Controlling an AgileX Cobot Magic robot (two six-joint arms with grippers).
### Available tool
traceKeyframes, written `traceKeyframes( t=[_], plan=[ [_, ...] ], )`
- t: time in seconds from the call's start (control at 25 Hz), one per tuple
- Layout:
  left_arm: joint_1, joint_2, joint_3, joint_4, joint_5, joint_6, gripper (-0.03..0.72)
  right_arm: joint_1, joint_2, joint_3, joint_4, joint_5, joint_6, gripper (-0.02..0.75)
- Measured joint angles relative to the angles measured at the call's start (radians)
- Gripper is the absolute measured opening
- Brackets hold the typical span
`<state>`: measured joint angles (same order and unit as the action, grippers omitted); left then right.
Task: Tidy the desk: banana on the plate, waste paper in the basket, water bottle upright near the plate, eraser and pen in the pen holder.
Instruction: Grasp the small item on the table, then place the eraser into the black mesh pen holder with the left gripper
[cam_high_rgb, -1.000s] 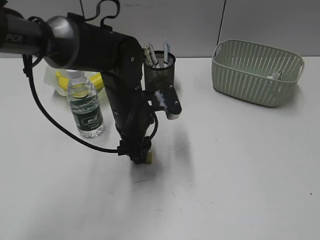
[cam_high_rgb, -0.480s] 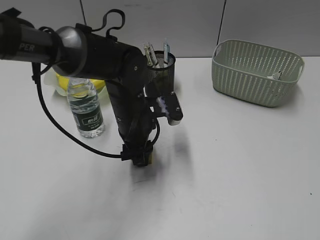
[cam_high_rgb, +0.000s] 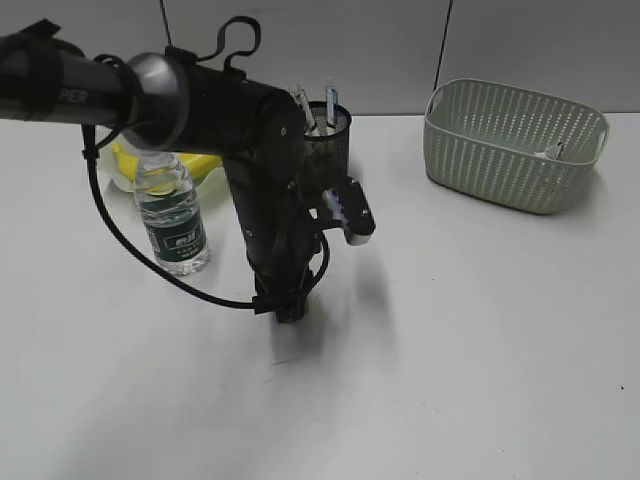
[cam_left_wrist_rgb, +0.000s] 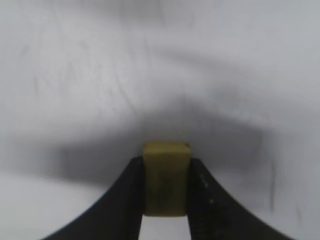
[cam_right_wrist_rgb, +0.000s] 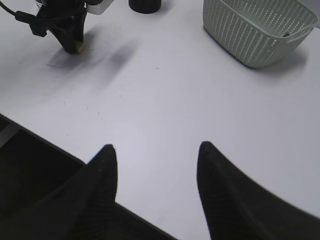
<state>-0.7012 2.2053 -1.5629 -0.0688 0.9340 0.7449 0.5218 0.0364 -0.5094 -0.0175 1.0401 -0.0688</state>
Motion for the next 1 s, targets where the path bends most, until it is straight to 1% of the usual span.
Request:
traceKeyframes(
  t=[0.12, 0.28, 0.36, 0.48, 0.6, 0.68, 0.84, 1.0],
  plan=[
    [-0.008, 0.001, -0.085, -0.003, 0.043, -0.03, 0.192, 0.0, 0.0, 0.0, 0.0, 0.0, 0.0, 0.417],
    [-0.011, -0.018, -0.24, 0.011, 0.03, -0.089, 0.192, 0.0, 0.0, 0.0, 0.0, 0.0, 0.0, 0.417],
    [-0.011, -0.029, -0.321, 0.028, -0.019, -0.136, 0.192, 0.0, 0.0, 0.0, 0.0, 0.0, 0.0, 0.417],
    [-0.002, -0.033, -0.41, 0.047, -0.172, -0.213, 0.192, 0.0, 0.0, 0.0, 0.0, 0.0, 0.0, 0.417],
    [0.023, -0.029, -0.431, 0.049, -0.329, -0.248, 0.192, 0.0, 0.0, 0.0, 0.0, 0.0, 0.0, 0.417],
    [0.047, -0.011, -0.432, 0.049, -0.383, -0.256, 0.192, 0.0, 0.0, 0.0, 0.0, 0.0, 0.0, 0.417],
    [0.097, 0.035, -0.432, 0.05, -0.427, -0.259, 0.191, 0.0, 0.0, 0.0, 0.0, 0.0, 0.0, 0.416],
    [0.13, 0.074, -0.431, 0.044, -0.471, -0.26, 0.191, 0.0, 0.0, 0.0, 0.0, 0.0, 0.0, 0.416]
  ],
)
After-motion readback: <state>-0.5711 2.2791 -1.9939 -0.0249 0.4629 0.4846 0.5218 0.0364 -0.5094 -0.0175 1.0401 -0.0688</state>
